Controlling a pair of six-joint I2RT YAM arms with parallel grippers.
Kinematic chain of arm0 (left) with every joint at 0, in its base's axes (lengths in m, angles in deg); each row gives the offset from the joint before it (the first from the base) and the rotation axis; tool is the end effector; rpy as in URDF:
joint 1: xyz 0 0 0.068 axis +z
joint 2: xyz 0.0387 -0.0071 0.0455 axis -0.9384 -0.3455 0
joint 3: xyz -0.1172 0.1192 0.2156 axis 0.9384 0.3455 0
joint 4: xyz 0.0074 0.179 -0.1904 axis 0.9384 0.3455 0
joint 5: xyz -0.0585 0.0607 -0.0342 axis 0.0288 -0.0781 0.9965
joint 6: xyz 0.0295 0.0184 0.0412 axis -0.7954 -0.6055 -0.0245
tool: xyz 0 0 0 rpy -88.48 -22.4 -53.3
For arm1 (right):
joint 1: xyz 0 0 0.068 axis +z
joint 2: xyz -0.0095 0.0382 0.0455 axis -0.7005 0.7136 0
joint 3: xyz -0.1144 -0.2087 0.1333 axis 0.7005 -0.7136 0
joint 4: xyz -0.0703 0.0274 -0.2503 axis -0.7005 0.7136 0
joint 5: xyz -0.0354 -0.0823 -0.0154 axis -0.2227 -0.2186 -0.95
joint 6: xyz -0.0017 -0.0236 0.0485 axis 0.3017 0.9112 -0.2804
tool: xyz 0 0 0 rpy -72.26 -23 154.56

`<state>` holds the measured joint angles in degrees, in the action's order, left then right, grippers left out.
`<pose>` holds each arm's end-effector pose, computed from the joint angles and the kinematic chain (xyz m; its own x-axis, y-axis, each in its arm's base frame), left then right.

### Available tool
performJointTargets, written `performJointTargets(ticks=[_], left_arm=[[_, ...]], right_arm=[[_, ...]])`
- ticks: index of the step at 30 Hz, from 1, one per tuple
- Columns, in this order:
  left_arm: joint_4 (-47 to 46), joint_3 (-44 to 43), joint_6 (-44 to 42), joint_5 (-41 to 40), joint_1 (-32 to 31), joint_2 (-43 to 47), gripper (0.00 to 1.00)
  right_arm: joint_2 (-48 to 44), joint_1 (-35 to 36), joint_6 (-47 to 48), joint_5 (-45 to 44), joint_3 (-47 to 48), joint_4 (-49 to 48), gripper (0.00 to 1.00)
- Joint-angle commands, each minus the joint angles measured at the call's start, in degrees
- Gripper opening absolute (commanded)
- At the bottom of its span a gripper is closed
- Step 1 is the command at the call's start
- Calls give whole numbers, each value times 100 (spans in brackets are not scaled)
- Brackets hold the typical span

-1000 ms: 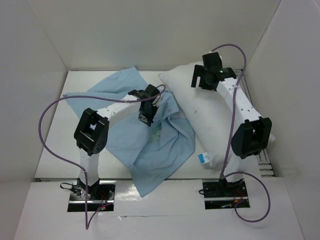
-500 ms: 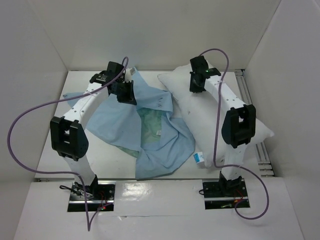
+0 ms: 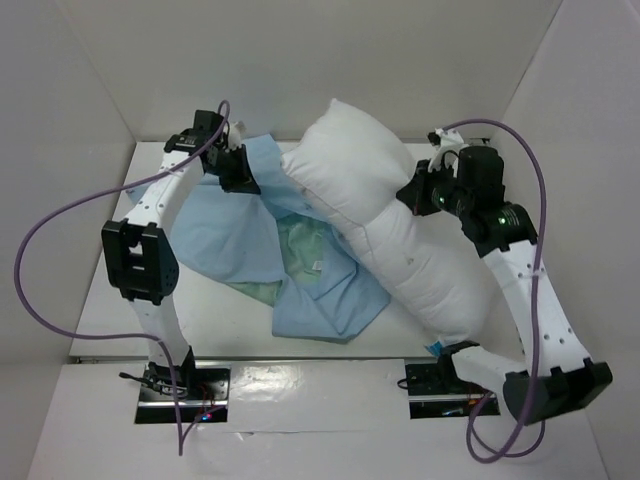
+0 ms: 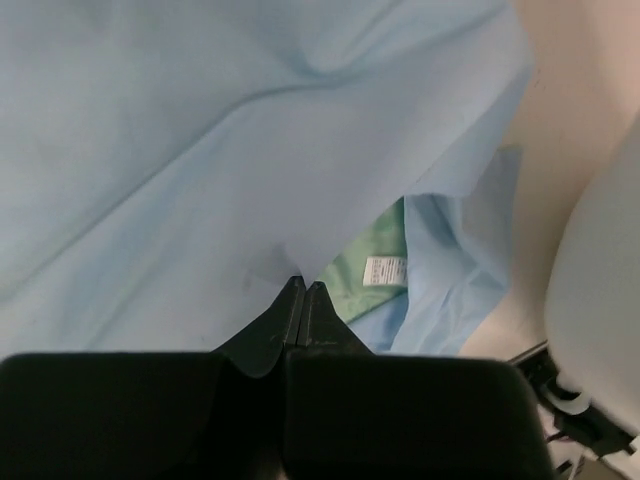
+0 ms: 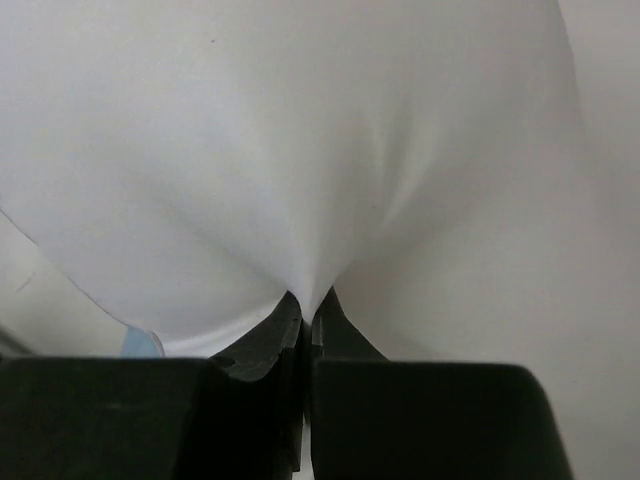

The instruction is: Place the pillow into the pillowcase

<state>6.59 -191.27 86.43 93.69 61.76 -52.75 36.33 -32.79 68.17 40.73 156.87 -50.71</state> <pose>0.4085 -0.0705 0.3128 -0.8606 -0.2535 -0.4418 0.0014 0.8662 -0.4998 0.2365 0.0581 0.4072 -0.4848 0.0033 -0.8746 -0.3684 0.9062 0.2076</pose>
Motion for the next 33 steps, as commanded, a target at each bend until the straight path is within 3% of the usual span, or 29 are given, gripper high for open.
performJointTargets(ticks=[1, 7, 10, 14, 16, 19, 21, 24, 26, 27, 30, 33], left_arm=[[-152, -663, 270, 19, 231, -367, 0], [-152, -1605, 455, 642, 644, -1053, 0], [-152, -1606, 455, 836, 698, -975, 0], [-152, -1238, 455, 888, 698, -703, 0], [-152, -1053, 394, 889, 698, -430, 0], [-205, -763, 341, 898, 646, -88, 0], [-205, -552, 271, 836, 645, 88, 0], [-205, -315, 165, 635, 592, 396, 0], [-205, -148, 104, 573, 540, 537, 0], [-205, -77, 104, 477, 540, 590, 0], [-205, 239, 104, 424, 487, 801, 0], [-258, 555, 51, 362, 487, 1020, 0]], right_arm=[[-538, 167, 417, 1122, -236, -162, 0], [-820, 633, 470, 1387, -501, 735, 0], [-768, 1028, 409, 1211, -615, 1201, 0], [-400, 1582, -56, 98, -870, 1693, 0], [-259, 1784, -285, -517, -757, 1826, 41], [-258, 1969, -531, -880, -213, 1704, 90], [-145, 2109, -653, -951, 295, 1503, 99], [478, 2555, -829, -812, 824, 1239, 99], [1093, 3004, -979, -1074, 983, 993, 99], [1322, 3555, -1049, -1187, 1202, 992, 99], [2367, 4488, -1173, -2004, 1737, 1350, 99], [3229, 4808, -1620, -2559, 1977, 1702, 99]])
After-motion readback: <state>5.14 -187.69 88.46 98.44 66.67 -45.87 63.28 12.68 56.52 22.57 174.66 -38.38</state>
